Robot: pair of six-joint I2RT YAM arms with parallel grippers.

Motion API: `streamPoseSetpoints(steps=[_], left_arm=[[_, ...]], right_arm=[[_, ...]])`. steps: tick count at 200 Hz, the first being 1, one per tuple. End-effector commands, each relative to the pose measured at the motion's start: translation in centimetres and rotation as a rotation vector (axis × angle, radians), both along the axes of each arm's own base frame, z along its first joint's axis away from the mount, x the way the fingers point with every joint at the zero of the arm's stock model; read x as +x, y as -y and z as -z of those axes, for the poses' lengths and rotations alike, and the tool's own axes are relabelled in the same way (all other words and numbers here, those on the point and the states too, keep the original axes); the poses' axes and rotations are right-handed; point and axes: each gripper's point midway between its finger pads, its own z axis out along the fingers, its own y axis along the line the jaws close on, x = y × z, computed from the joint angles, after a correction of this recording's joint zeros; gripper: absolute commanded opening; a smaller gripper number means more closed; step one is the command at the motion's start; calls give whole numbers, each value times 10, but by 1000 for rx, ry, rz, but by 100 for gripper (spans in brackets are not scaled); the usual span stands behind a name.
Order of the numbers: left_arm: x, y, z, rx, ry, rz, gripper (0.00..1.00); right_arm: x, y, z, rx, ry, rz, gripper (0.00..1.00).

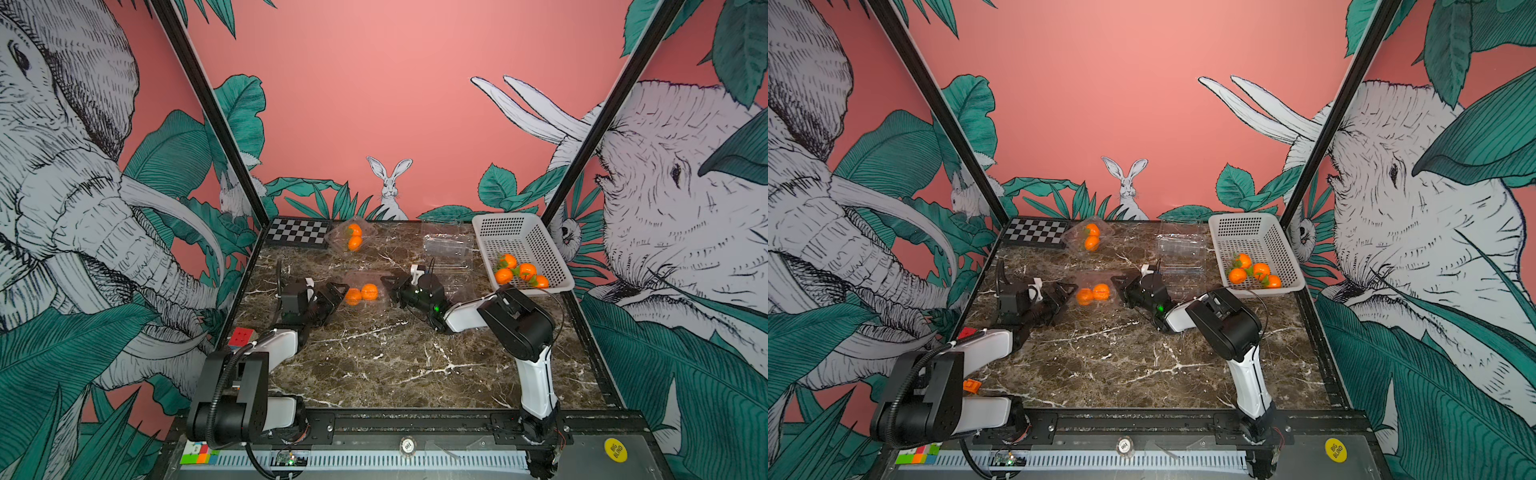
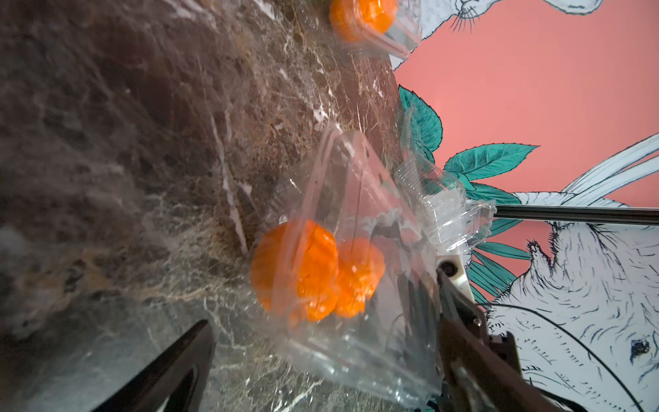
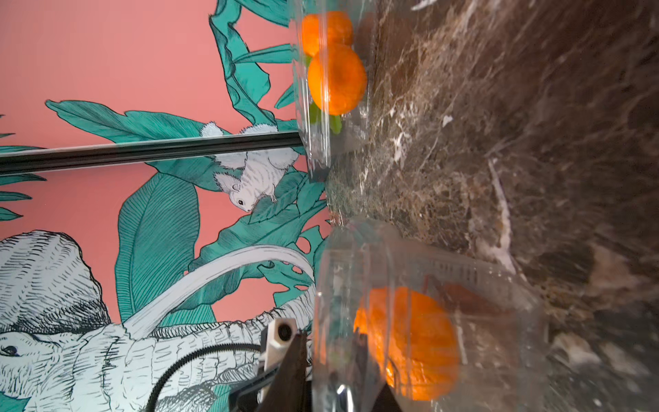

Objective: Take oranges out of containers
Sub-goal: Open the packing box at the center of the board.

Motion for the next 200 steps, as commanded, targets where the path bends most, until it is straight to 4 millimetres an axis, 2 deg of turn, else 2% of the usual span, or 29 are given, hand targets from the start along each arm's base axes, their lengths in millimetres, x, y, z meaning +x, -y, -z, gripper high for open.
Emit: streamPoseSetpoints(steps=[1,14,40,63,99,128,200], left_arm=[[-3,2,-18,-40,95,-21,99],[-9,8,-18,-29,113,-15,99],[-13,36,-21,-22,150,52,98],[-15,50,-14,-65,156,40,95],[-19,51,1,-98,153,-26,92],[-26,45,1,-97,182,-80,90],[-29,48,12,-78,135,-114,89]], right_arm=[[12,4,-5,36,7,73,22],[14,5,-6,33,11,85,21],[14,8,-5,4,12,106,20],[14,11,-2,-5,7,139,18],[12,14,-1,0,0,172,17],[12,17,3,-5,-7,197,17],[3,8,7,3,-9,178,15]])
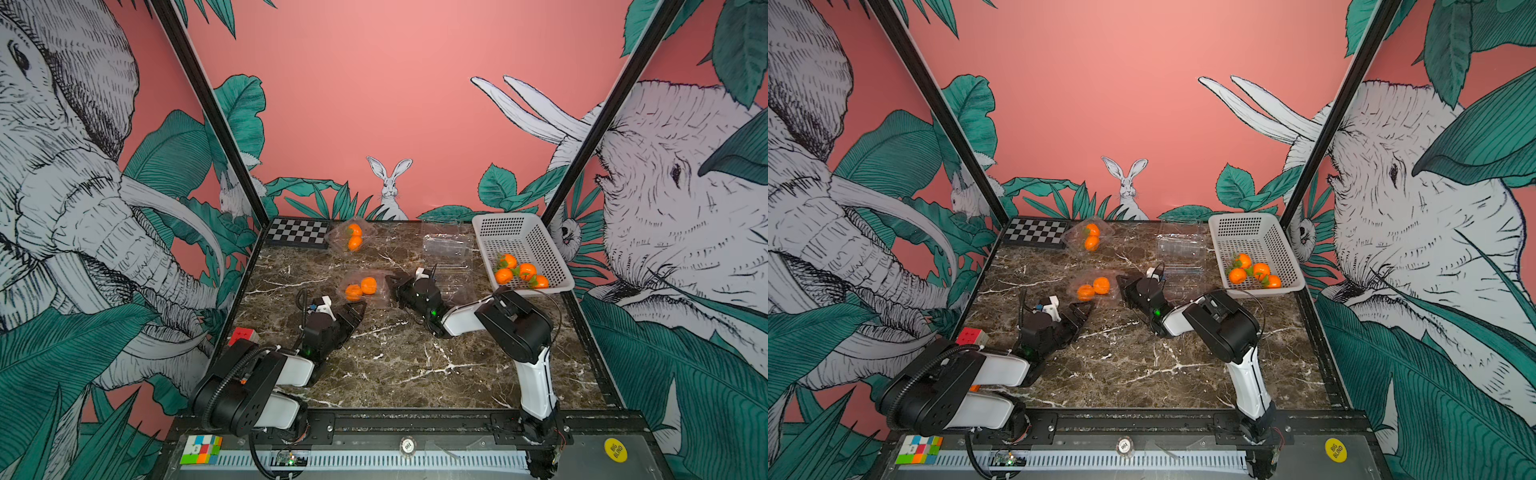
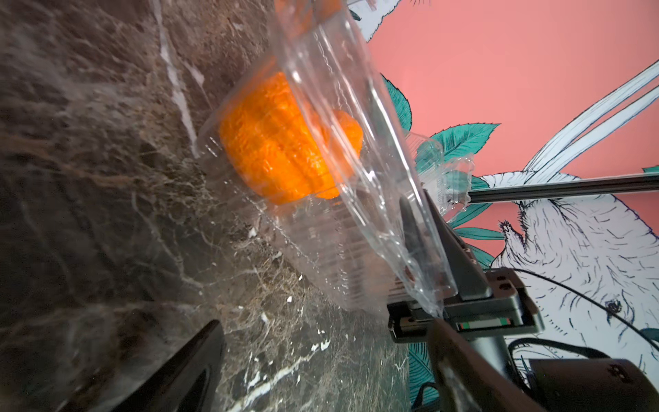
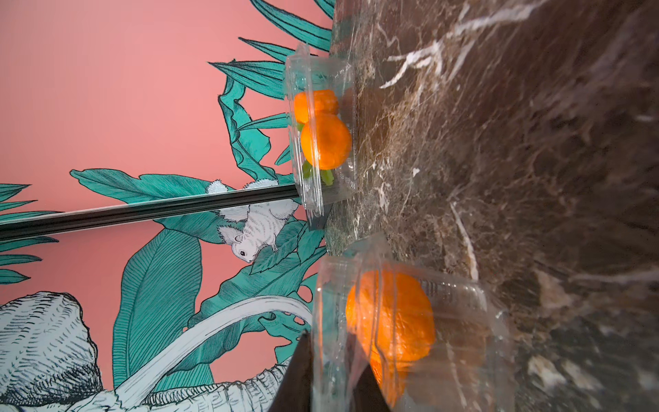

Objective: Take oranges out of containers
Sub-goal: Open the packing box at the center of the board.

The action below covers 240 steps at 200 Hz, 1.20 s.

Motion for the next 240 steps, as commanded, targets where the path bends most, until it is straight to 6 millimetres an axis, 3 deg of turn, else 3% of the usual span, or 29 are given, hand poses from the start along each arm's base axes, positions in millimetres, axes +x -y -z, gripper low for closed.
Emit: streamPoseSetpoints(steps=[1,104,240], left_arm=[[5,-3,-3,-33,6,-53,89],[12,12,10,-153,-3,-63,85],[12,16,-14,-241,25,-74,86]], right_arm=[[-5,-2,-2,14,16,5,15],[-11,-3,5,10,9,-5,13],[-11,4,15,-10,1,23,12]])
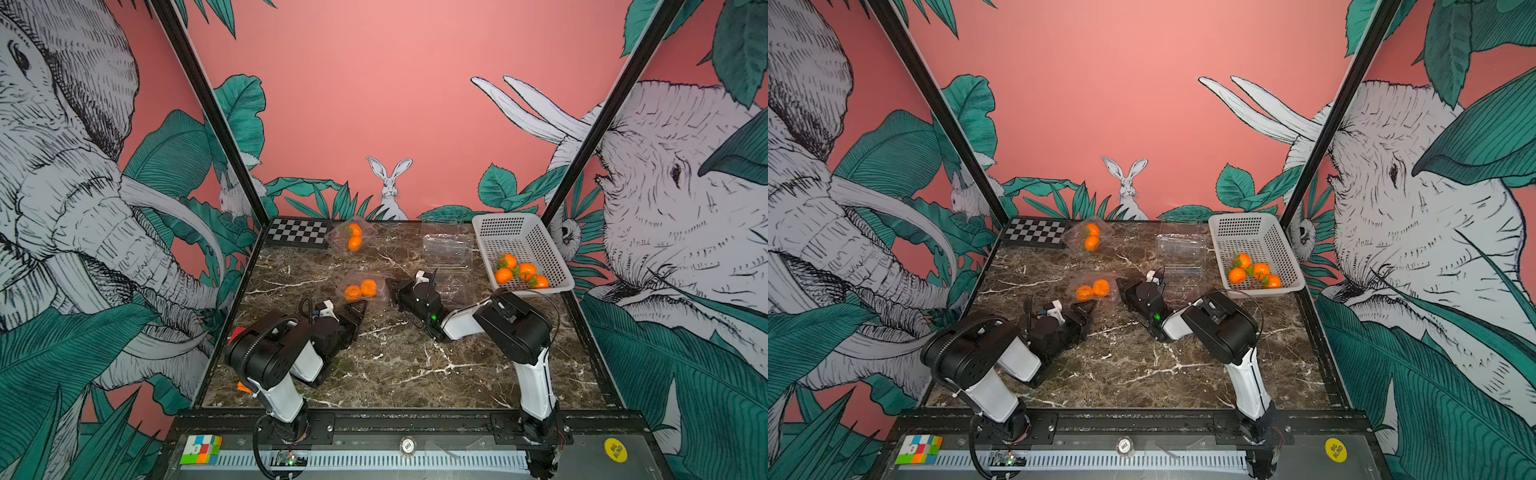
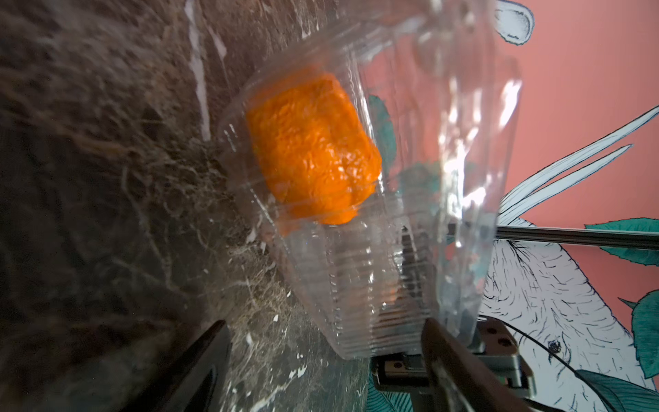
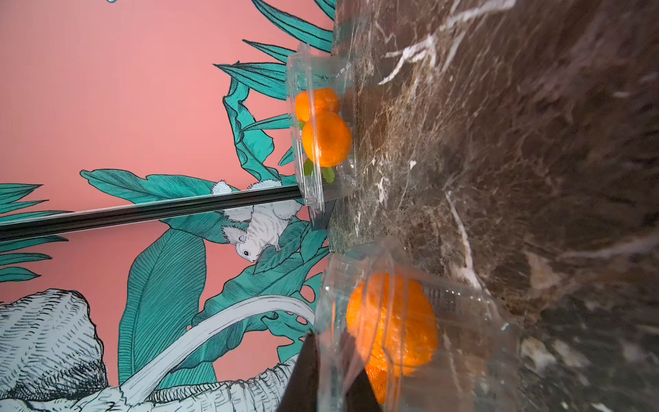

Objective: Take oranges out of containers
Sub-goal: Open the packing box at the center of the board.

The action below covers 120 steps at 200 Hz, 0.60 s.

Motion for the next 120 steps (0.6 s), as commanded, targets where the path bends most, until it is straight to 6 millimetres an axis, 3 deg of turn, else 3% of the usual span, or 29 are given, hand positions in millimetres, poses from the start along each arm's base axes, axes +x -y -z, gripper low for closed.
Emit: streamPoseSetpoints(steps=[1,120], left_arm=[[3,4,-24,-63,59,-7,86],[1,13,-16,-57,37,4,86]], right_arm=[[-5,1,14,-21,-9,1,12],[-8,0,11,-9,-4,-4,12]])
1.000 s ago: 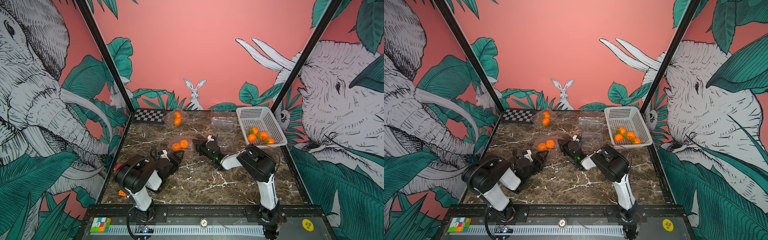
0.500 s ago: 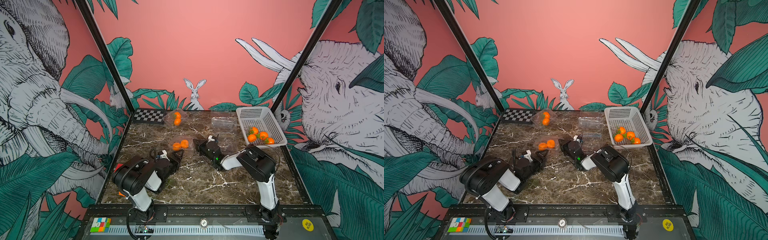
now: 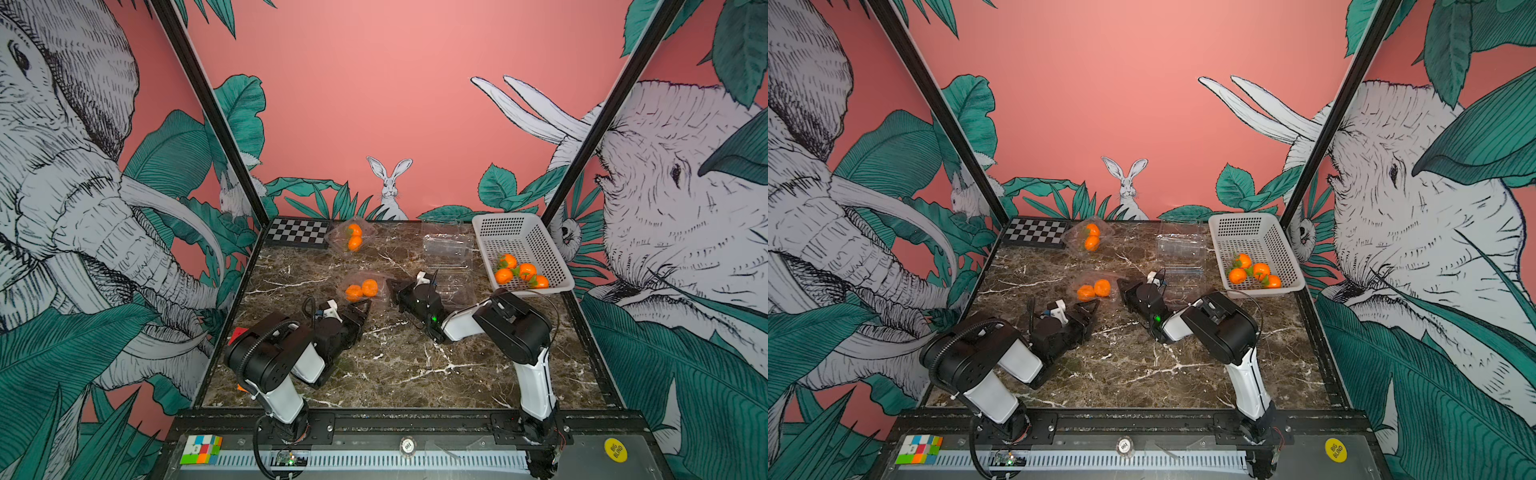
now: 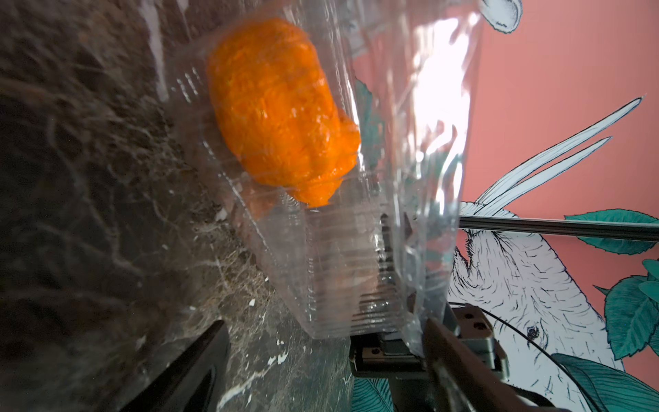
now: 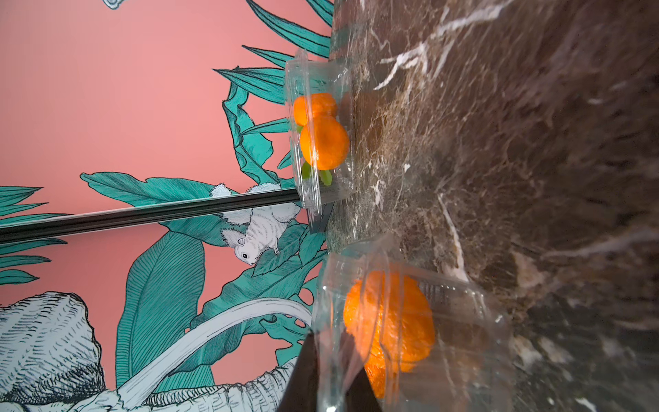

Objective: Take oranges out of containers
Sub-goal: Open the packing box at the center of the board.

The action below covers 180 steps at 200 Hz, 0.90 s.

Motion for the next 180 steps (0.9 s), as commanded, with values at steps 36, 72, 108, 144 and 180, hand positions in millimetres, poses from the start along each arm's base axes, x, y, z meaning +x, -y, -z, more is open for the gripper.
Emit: streamPoseSetpoints(steps=[36,72,108,144,180], left_arm=[[3,-1,-5,-20,18,-24,86],[0,-7,-6,-11,22,-41,86],[-1,-7,-3,-11,12,-43,85],[-1,-9,0,-11,2,-53,84],[-2,-8,-2,-16,5,-55,84]], right_arm=[[-6,1,7,-2,-6,0,11],[-6,-1,3,12,-6,-2,11],[-6,-1,3,30,-11,2,11],[-6,-2,0,44,-12,4,11],[-3,-3,-2,73,-20,14,11]])
